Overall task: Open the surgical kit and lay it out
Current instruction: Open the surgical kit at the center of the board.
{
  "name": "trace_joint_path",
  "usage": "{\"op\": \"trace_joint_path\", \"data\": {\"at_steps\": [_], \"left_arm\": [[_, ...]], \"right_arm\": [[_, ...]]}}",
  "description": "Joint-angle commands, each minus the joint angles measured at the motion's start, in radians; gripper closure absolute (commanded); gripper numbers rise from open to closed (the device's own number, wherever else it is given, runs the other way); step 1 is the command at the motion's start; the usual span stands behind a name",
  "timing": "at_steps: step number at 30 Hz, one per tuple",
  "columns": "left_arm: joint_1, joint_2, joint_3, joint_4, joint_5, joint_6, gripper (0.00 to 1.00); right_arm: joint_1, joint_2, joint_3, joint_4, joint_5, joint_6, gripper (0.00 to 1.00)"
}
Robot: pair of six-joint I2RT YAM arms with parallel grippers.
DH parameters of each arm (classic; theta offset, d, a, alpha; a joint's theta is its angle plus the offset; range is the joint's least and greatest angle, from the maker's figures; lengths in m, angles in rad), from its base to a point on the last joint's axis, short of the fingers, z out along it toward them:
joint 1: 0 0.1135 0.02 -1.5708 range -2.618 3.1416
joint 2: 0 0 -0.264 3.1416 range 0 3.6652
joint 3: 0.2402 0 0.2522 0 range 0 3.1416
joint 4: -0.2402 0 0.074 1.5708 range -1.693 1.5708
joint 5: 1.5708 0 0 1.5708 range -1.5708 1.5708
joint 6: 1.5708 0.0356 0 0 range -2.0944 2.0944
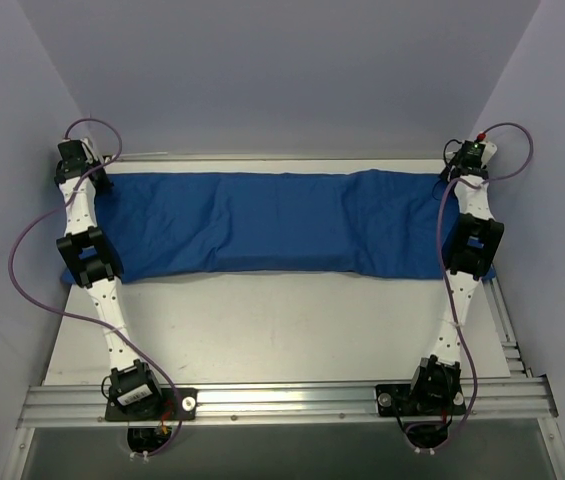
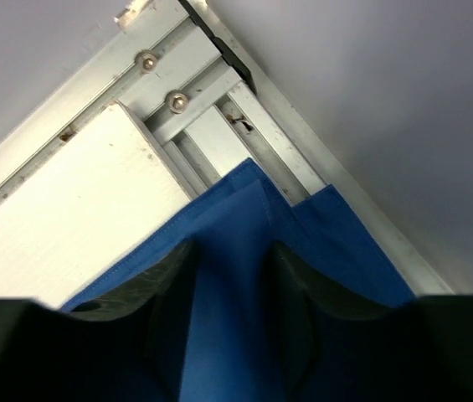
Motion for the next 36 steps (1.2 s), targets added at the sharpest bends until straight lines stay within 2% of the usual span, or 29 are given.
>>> {"op": "trace_joint_path", "data": {"at_steps": [1,3,4,7,9,13,14,15,18,22,24,29,32,36], "left_arm": [[0.014,-0.04,0.006,-0.004,-0.03,0.012,0.96],[0.014,-0.042,0.008,-0.003,-0.03,0.015,0.96],[0.014,-0.04,0.008,-0.001,-0.032,0.018,0.96],[0.014,-0.042,0.016,-0.001,-0.035,0.029,0.95],[0.014,-0.045,0.02,-0.003,-0.036,0.034,0.93],[0.012,-0.054,0.032,-0.004,-0.039,0.063,0.82],[0.012,-0.054,0.037,-0.006,-0.045,0.069,0.77],[0.012,-0.055,0.052,-0.006,-0.064,0.075,0.68],[0.008,-0.058,0.087,0.005,-0.116,0.106,0.54],[0.008,-0.055,0.086,0.063,-0.153,0.132,0.41],[0.022,-0.036,0.083,0.082,-0.145,0.118,0.39],[0.051,-0.011,0.06,0.016,0.008,0.011,0.33],[0.058,0.015,0.051,-0.007,0.017,-0.009,0.31],[0.077,0.037,0.052,-0.021,0.079,-0.055,0.32]], "right_arm": [[-0.016,-0.035,-0.037,0.017,-0.008,0.023,0.67],[-0.016,-0.062,-0.065,0.033,0.012,0.021,0.77],[-0.014,-0.07,-0.072,0.037,0.02,0.02,0.86],[-0.005,-0.099,-0.085,0.048,0.04,-0.001,0.97],[0.004,-0.119,-0.086,0.048,0.06,-0.03,1.0],[0.036,-0.157,-0.108,0.063,0.124,-0.08,1.0],[0.039,-0.174,-0.114,0.073,0.129,-0.089,1.0],[0.043,-0.185,-0.121,0.079,0.132,-0.094,1.0],[0.044,-0.214,-0.163,0.097,0.132,-0.101,1.0],[0.05,-0.24,-0.207,0.108,0.109,-0.121,1.0],[0.058,-0.259,-0.235,0.108,0.098,-0.129,1.0],[0.082,-0.311,-0.318,0.126,0.092,-0.146,1.0],[0.098,-0.331,-0.356,0.128,0.086,-0.152,1.0],[0.109,-0.352,-0.385,0.126,0.085,-0.155,1.0]]}}
